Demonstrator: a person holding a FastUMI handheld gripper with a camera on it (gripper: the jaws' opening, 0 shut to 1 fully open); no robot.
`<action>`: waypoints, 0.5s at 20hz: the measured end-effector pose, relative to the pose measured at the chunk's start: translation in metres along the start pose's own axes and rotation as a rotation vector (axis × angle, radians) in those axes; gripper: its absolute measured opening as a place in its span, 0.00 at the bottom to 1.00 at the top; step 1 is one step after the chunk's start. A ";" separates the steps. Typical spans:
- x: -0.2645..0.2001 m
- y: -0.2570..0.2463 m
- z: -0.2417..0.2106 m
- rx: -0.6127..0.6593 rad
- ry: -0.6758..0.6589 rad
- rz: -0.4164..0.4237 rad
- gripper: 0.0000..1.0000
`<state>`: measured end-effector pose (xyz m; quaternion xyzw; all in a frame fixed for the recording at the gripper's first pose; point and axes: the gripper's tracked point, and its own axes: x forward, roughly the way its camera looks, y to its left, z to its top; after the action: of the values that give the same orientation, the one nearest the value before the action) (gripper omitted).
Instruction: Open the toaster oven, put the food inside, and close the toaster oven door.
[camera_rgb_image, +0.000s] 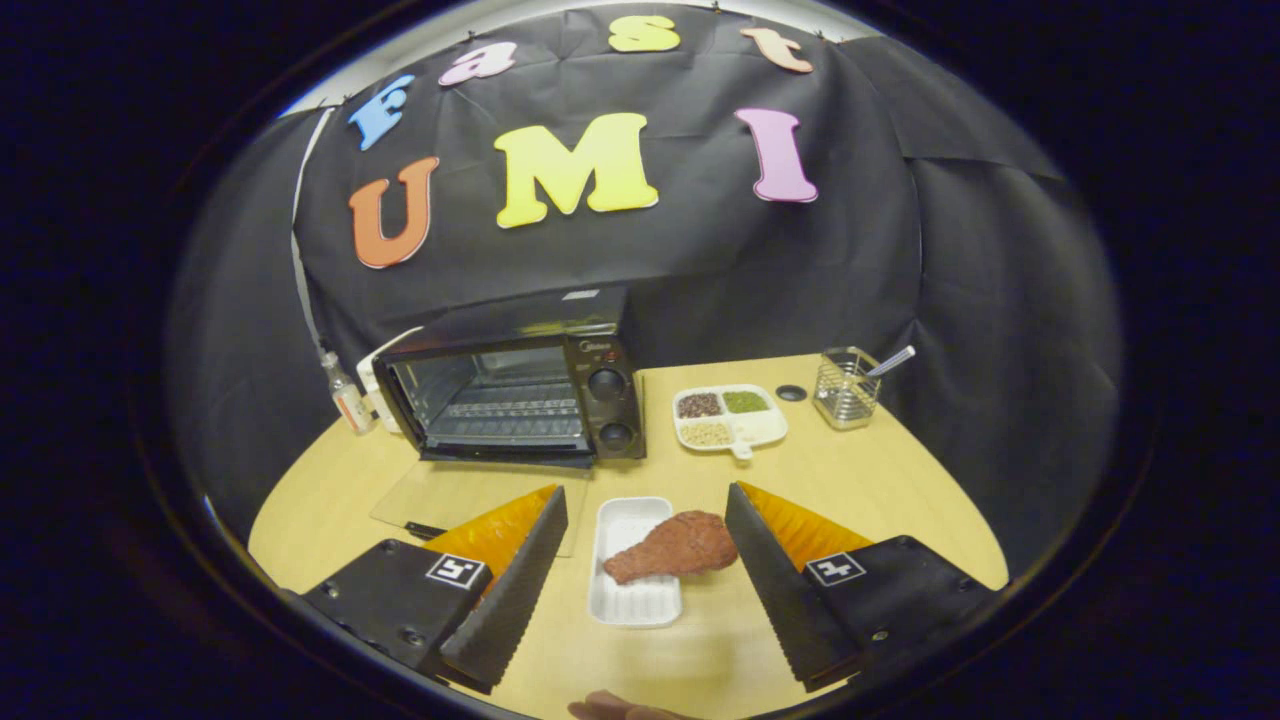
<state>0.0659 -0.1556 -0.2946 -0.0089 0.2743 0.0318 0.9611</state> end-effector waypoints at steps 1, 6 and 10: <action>0.002 -0.010 -0.001 -0.019 0.001 -0.005 1.00; 0.023 -0.021 -0.027 -0.021 0.135 0.138 1.00; 0.038 -0.030 -0.027 0.081 0.138 0.208 0.98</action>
<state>0.0861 -0.1841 -0.3376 0.0566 0.3404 0.1196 0.9309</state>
